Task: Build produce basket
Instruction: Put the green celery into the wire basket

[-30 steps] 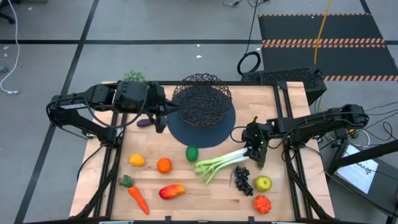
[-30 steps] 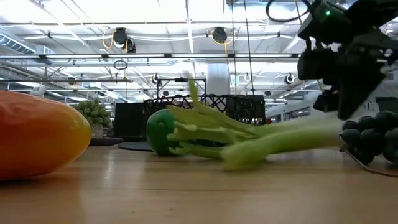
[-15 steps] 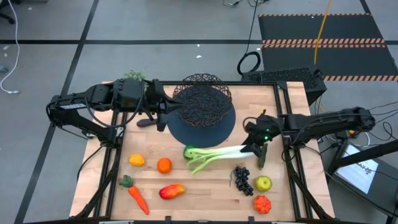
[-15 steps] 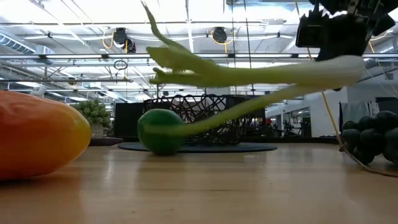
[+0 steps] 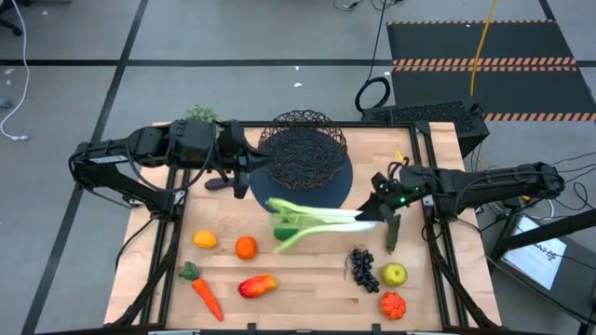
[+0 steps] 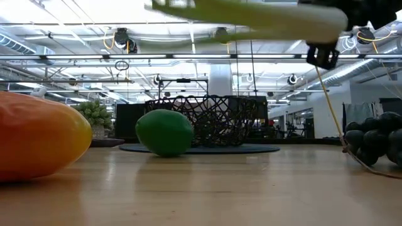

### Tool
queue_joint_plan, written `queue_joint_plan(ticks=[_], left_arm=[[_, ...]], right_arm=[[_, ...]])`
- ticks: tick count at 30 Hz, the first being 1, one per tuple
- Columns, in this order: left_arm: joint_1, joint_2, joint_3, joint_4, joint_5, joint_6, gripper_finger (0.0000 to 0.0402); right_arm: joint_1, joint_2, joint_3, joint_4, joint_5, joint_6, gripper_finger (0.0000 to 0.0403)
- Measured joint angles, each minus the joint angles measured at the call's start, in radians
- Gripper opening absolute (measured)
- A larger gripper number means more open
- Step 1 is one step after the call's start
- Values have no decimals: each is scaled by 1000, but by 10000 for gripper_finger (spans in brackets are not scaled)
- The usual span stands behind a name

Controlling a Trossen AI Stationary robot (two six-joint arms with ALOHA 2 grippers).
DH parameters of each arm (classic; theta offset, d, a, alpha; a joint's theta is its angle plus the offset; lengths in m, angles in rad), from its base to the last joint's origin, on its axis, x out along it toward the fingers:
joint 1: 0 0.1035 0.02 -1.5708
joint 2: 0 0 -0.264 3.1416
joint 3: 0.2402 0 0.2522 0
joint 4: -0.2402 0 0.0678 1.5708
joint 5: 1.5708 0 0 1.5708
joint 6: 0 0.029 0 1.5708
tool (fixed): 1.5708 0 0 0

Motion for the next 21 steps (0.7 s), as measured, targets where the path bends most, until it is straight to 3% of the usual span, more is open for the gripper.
queue_joint_plan(ticks=[5,10,21], left_arm=[[0,-46,0,-3,0,-7,31],[3,-115,2,-14,-22,-2,31],[27,-202,1,-48,-81,9,31]], right_arm=[[0,-1,0,194,21,80,145],[-1,-1,1,398,133,110,145],[-1,-1,1,762,412,-89,145]])
